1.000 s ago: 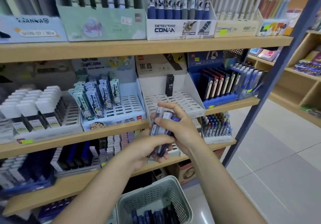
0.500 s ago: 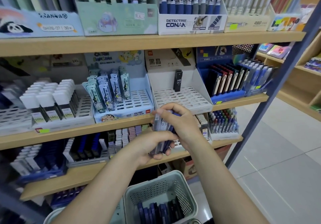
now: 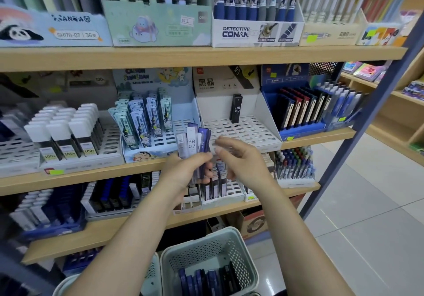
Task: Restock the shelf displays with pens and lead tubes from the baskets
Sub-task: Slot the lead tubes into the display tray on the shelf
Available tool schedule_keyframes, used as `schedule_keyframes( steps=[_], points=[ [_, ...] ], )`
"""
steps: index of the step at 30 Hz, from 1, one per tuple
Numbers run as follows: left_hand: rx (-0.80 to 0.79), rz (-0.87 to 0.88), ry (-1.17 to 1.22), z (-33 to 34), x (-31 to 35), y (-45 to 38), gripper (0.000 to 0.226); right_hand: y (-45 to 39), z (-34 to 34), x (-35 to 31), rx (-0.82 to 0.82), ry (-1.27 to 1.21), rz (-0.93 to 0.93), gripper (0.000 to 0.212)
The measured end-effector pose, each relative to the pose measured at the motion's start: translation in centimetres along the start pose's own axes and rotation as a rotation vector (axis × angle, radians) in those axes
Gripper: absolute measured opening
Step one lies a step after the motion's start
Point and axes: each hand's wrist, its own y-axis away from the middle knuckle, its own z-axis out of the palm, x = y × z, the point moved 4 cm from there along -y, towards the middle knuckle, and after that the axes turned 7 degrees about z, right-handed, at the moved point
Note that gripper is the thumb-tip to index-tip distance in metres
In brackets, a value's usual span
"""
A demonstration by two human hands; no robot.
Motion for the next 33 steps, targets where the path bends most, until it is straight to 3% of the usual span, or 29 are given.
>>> schedule_keyframes(
  steps=[10,14,19,25,29,33],
  points=[
    [-0.029,-0.018,0.046,-0.5,0.2,0.3,0.013,0.3,-0.1,-0.3,0.07,0.233,-0.124,0.016],
    [-0.048,-0.002,0.03,-0.1,0.4,0.2,0.023,0.6,-0.3,-1.6,0.059,0.052,-0.076,0.013],
    [-0.141,0.01,0.034,0.6,1.0,0.4,0.021,1.3,0.6,-2.8,-0.068,-0.153,-0.019,0.01],
    [-0.125,0.017,0.037,0.6,0.9,0.2,0.019,0.7,0.4,-2.4,-0.079,-0.258,0.01,0.024],
    [-0.083,0.025,0.008,0.8,0.8,0.1,0.018,0.2,0.6,-1.8,0.006,-0.302,0.037,0.036],
    [-0.061,0.041,0.007,0.7,0.8,0.2,0.015,0.0,1.0,-1.2,-0.024,-0.242,0.016,0.029]
  ],
)
